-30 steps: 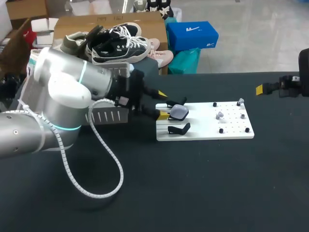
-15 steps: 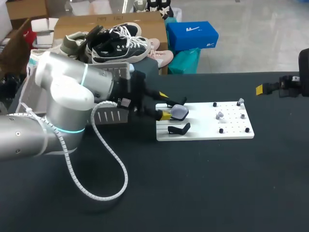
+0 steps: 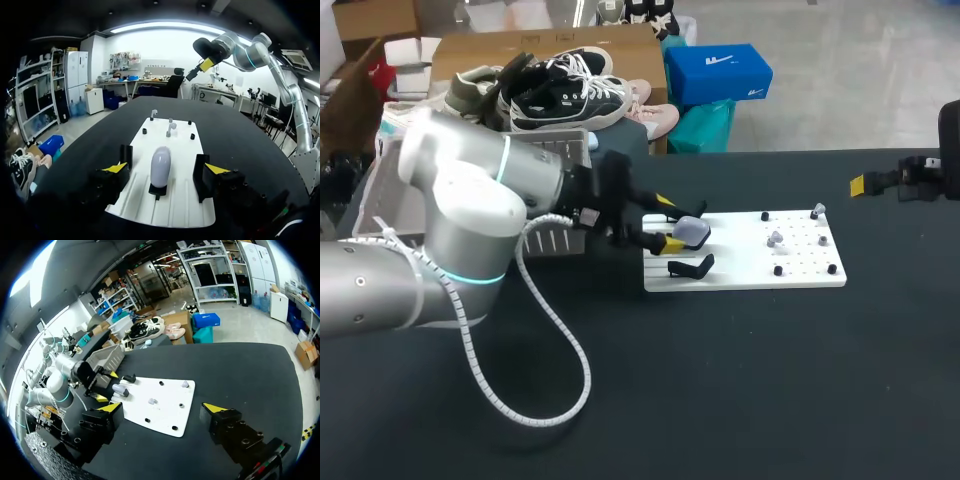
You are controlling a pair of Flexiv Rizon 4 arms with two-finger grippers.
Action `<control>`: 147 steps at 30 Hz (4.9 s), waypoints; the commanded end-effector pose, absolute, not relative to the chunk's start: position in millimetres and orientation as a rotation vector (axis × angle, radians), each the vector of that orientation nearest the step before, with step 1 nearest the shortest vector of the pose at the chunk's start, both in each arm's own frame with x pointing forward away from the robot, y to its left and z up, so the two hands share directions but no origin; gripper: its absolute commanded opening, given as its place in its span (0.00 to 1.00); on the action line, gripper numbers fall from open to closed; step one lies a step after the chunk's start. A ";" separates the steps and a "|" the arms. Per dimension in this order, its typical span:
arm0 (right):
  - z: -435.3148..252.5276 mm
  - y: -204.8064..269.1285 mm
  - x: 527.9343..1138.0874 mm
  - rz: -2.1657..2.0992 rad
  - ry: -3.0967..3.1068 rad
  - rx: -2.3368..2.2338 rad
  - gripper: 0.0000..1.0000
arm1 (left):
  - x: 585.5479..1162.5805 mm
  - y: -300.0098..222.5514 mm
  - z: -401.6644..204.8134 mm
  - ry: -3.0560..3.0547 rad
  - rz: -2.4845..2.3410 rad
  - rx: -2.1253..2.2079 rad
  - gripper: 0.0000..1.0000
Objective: Pick up each earbud case from the left stands, insert the matching earbuds, close the lid, and place the case in the box.
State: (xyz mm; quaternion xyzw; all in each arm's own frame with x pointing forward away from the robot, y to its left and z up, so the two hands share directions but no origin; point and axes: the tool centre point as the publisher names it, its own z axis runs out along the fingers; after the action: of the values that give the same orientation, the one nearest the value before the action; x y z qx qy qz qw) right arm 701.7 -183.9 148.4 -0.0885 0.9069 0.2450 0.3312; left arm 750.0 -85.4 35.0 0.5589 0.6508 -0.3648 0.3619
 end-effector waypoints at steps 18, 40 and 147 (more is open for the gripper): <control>148.4 -185.0 701.7 0.644 2.370 -0.234 1.00 | 756.4 -95.1 25.2 1.681 -0.893 1.517 1.00; 148.4 -185.0 701.7 0.644 2.370 -0.234 1.00 | 763.4 -95.0 17.4 1.682 -0.898 1.531 0.87; 148.4 -185.0 701.7 0.644 2.370 -0.234 1.00 | 758.4 -101.8 12.3 1.671 -0.929 1.574 0.28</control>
State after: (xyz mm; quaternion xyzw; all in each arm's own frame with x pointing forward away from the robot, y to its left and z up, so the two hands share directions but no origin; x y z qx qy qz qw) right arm 701.7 -183.9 148.4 -0.0884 0.9069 0.2450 0.3312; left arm 757.1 -102.4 12.4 0.6002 0.6383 -0.3540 0.3272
